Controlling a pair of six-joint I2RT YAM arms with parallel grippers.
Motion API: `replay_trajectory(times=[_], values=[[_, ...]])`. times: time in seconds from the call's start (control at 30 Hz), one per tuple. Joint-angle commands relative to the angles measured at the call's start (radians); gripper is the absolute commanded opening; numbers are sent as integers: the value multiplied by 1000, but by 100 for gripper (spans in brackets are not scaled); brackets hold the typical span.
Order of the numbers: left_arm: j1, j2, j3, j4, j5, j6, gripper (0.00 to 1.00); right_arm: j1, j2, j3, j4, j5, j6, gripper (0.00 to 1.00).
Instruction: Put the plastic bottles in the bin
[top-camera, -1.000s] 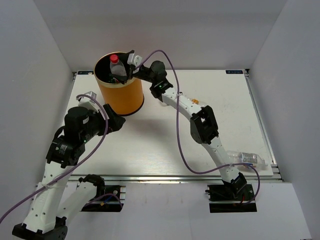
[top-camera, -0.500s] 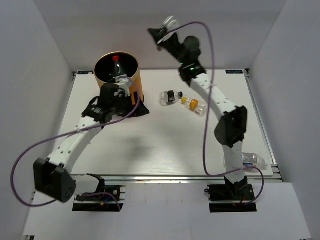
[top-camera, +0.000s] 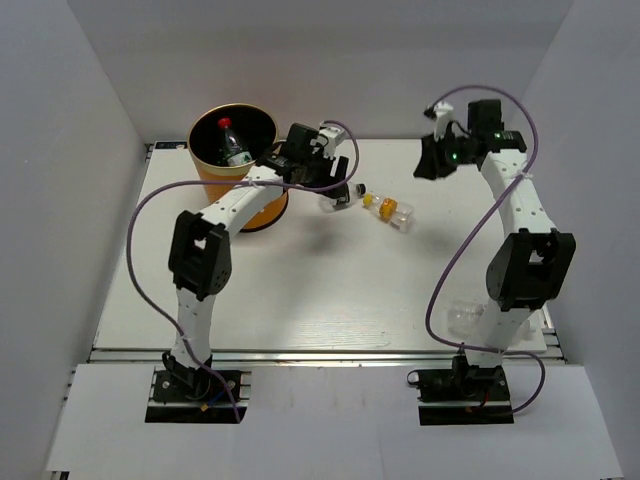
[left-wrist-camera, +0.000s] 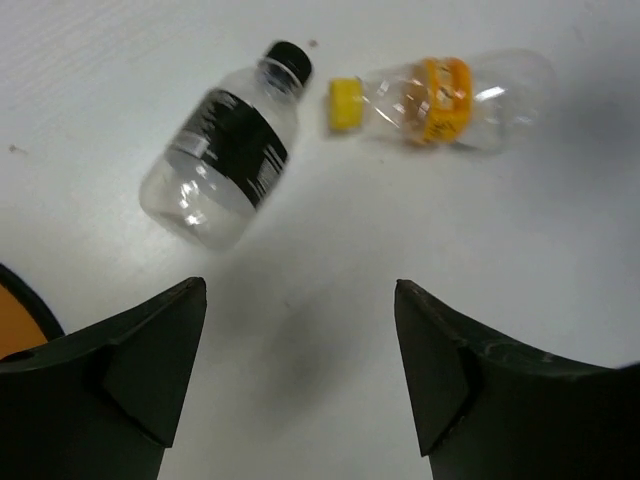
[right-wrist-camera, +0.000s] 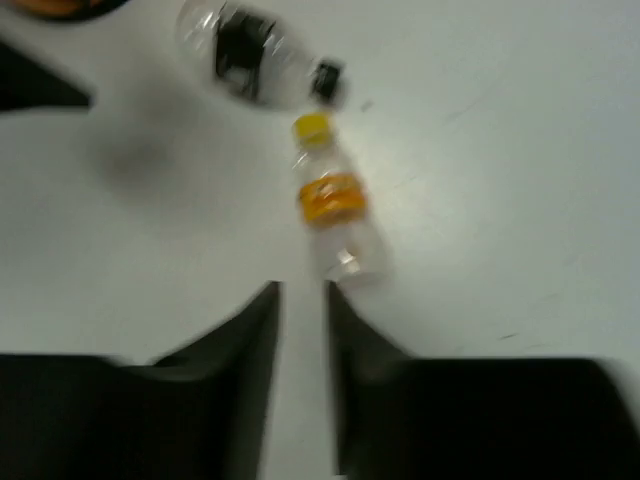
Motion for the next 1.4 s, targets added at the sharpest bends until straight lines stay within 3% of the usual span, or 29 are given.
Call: replay_trajectory(times=[0.0,0.03,0.13,0.23,0.43,0.87,0.97,1.1,1.13,1.2,1.23,1.27,1.37], values=[[4,96,133,-33,-98,76,87,-34,-160,-141,-297,-223,-205,15],[4,119,152,-17,-98,76,89,-39,-180,-172,-302,-233,-242,9],[-19,187,207,43,-142,127,100,-77,-269,-299,-328,-235,-308,12],[-19,228,225,101,-199,176,100,-90,-316,-370,-351,-232,-330,14],[-28,278,235,158,-167,221,100,-120,-344,-453,-329,-267,-313,14],[-28,365,160,177,-152,199,100,-142,-324,-470,-268,-332,-268,15],[-37,365,149,177,-175,187,94,-142,-327,-479,-256,-338,-265,18],[-37,347,138,177,-173,178,77,-142,-330,-487,-251,-353,-250,29],[-37,330,127,166,-173,178,64,-140,-330,-490,-248,-353,-248,29],[-46,301,127,157,-164,169,47,-140,-343,-504,-234,-341,-253,29],[-46,284,127,157,-164,169,27,-139,-344,-513,-228,-336,-258,28],[-46,241,142,143,-164,169,18,-139,-349,-520,-207,-320,-279,24],[-59,158,172,143,-155,169,7,-136,-376,-568,-165,-286,-308,20]])
